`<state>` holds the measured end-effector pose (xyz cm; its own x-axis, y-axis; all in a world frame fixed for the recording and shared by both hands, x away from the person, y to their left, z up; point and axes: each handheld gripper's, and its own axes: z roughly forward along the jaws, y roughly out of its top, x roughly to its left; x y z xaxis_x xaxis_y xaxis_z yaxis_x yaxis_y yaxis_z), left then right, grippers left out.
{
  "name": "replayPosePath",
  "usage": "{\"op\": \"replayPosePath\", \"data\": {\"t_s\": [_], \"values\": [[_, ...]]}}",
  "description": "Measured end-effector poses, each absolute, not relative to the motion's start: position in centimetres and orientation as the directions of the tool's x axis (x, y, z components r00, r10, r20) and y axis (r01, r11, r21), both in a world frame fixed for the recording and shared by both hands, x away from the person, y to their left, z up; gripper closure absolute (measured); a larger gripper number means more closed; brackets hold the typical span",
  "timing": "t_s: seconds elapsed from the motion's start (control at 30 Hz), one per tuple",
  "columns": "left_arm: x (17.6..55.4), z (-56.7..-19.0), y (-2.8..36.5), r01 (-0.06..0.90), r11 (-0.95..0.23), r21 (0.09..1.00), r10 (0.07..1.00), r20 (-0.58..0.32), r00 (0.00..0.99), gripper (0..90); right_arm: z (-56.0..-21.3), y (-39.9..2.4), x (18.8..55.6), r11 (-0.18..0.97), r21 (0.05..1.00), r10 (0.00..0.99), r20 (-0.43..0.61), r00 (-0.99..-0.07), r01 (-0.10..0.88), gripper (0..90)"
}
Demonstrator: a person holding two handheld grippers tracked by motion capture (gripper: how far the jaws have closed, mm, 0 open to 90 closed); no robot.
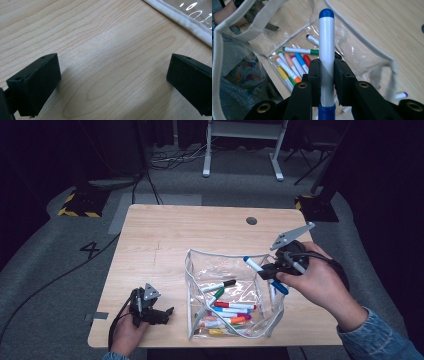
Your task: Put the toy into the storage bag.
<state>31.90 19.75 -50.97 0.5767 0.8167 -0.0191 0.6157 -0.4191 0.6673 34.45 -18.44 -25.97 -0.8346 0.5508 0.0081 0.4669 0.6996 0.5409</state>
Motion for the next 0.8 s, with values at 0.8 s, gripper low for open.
{"op": "replayPosePath", "data": {"t_s": [0.8], "values": [[31.9, -51.0, 19.7, 0.617, -0.417, 0.667, 0.817, -0.021, 0.576, 0.0, -33.3, -9.6, 35.7, 0.835, 0.386, 0.401, 0.061, -0.914, 0.392, 76.9]]}}
